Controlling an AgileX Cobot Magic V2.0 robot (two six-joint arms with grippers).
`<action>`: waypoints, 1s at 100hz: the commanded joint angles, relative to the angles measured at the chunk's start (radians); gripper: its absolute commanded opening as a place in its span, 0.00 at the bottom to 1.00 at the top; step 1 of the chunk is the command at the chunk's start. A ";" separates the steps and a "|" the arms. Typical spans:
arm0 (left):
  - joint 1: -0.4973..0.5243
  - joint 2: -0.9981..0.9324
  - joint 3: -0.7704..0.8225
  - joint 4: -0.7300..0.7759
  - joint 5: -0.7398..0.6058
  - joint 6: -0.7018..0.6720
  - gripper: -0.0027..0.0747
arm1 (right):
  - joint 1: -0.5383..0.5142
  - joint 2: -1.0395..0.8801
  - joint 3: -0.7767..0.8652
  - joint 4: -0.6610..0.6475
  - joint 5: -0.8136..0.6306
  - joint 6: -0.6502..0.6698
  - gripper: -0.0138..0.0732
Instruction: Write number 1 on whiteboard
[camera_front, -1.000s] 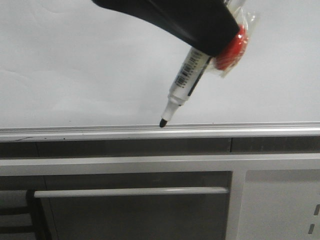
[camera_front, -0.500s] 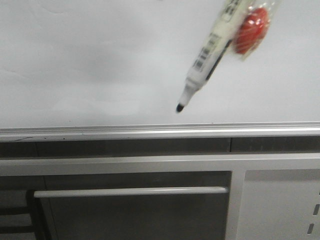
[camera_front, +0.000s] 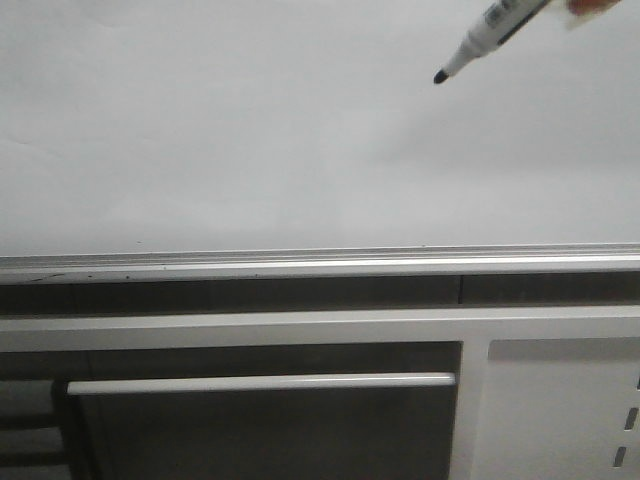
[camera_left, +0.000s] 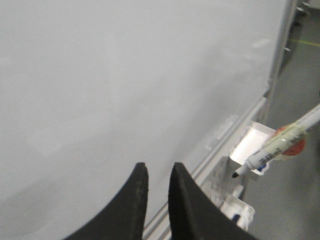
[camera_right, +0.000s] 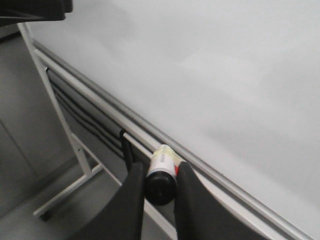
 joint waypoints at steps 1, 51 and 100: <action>0.004 -0.069 0.023 -0.072 -0.127 -0.013 0.04 | 0.000 -0.045 0.012 0.050 -0.151 0.003 0.10; 0.004 -0.131 0.067 -0.093 -0.145 -0.015 0.01 | 0.000 -0.071 0.069 0.159 -0.214 -0.031 0.10; 0.004 -0.131 0.067 -0.093 -0.183 -0.015 0.01 | 0.000 -0.107 0.203 0.482 -0.311 -0.404 0.10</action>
